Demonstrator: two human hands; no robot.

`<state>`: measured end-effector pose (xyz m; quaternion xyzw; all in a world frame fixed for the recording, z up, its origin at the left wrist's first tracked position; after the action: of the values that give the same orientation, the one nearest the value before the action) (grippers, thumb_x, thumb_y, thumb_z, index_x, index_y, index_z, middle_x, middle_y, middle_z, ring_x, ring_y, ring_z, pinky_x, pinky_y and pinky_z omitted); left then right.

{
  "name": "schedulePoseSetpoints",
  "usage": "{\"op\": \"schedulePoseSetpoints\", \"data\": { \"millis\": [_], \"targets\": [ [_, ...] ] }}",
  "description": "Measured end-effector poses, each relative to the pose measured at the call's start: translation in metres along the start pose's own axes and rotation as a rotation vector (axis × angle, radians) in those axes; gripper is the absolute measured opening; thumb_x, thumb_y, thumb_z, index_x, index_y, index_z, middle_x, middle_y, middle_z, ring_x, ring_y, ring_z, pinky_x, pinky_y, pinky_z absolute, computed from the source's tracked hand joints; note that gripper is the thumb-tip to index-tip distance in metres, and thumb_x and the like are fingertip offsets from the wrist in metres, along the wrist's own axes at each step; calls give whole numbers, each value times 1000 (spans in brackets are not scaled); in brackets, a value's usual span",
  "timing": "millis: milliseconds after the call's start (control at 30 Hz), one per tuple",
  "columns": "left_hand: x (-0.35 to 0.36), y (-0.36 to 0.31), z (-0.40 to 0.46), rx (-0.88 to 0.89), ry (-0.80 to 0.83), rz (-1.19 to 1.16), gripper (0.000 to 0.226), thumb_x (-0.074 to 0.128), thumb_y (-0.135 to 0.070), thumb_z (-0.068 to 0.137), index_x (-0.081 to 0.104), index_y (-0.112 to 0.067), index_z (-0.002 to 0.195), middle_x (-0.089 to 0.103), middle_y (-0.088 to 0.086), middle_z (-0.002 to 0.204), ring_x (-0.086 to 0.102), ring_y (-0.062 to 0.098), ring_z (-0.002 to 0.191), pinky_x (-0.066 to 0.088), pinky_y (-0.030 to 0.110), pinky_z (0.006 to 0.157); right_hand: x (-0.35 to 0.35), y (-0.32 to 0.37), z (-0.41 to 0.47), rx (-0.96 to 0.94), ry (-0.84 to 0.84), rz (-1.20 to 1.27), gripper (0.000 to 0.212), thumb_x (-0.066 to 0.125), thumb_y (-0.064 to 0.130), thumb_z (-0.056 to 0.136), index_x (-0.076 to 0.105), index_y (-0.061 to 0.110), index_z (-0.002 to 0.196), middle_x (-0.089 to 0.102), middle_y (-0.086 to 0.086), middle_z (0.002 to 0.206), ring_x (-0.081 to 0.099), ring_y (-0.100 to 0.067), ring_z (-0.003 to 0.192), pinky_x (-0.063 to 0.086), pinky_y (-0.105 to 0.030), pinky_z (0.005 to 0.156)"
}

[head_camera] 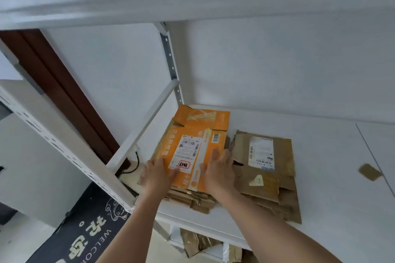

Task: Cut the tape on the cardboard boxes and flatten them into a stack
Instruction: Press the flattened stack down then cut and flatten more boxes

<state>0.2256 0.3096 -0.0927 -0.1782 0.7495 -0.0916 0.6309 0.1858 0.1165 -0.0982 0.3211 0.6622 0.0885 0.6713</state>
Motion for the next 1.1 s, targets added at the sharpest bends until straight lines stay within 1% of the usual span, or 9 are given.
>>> {"op": "schedulePoseSetpoints", "data": {
  "millis": [33,100,167,333,433,567,700,867,1100],
  "targets": [
    [1,0,4,15,-4,99,74,56,-65,86,34,-28,146,31,6,151,26,30,142,23,62,113,2,0,0,-40,-22,-136,67,34,47,103,9,14,156,1,-17,160,20,-36,144,30,-44,117],
    [4,1,12,64,20,194,77,50,-71,86,29,-32,148,21,4,159,17,32,148,10,65,115,11,2,1,-168,-11,-258,68,20,49,105,-10,18,156,-31,-12,159,-17,-33,150,-4,-46,122],
    [9,10,19,70,77,178,81,48,-74,84,23,-35,150,21,9,159,18,38,147,8,61,118,23,3,4,-258,58,-234,63,16,51,104,-12,27,156,-39,-7,155,-32,-28,145,-13,-47,121],
    [9,29,29,49,112,-80,80,63,-74,74,32,-41,140,54,3,128,56,31,115,49,47,95,28,12,12,-269,76,-107,62,23,48,105,-1,24,158,-28,-5,161,-31,-26,146,-10,-45,122],
    [5,29,28,74,85,-102,74,69,-61,79,37,-29,138,55,1,121,62,20,98,52,33,74,27,18,15,-283,83,-132,61,24,45,106,1,22,158,-23,-4,163,-29,-26,147,-11,-42,121],
    [13,29,24,73,71,-122,67,67,-51,86,36,-23,138,50,0,128,57,21,106,56,39,81,49,6,22,-236,224,-215,62,13,51,105,-13,26,156,-33,-2,159,-36,-24,142,-10,-46,122],
    [12,18,22,38,40,179,66,53,-54,93,30,-19,144,36,10,149,33,33,139,27,54,115,50,4,28,-198,348,-301,63,10,53,104,-20,28,153,-38,-3,156,-37,-24,142,-15,-46,118],
    [-4,-21,-2,76,-33,336,83,54,-35,97,-3,-20,155,-10,17,163,-13,41,149,-2,63,117,2,10,17,-264,203,-302,64,15,56,103,-16,33,154,-33,-2,158,-33,-25,144,-18,-50,118],
    [14,-140,-61,397,-89,251,85,48,2,90,-2,-20,156,-20,13,162,-24,35,147,-10,53,119,-87,-81,-23,-203,25,-356,61,13,49,105,-16,32,155,-28,-4,161,-28,-30,147,-11,-56,120]
  ]
}}
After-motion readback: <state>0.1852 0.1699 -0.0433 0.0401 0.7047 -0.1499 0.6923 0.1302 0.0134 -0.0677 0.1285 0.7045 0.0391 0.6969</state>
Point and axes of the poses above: each hand's wrist, its own z-axis towards the middle knuckle, its own x-axis out of the palm, y = z × x, the point moved 7 cm from there along z, towards the middle knuckle
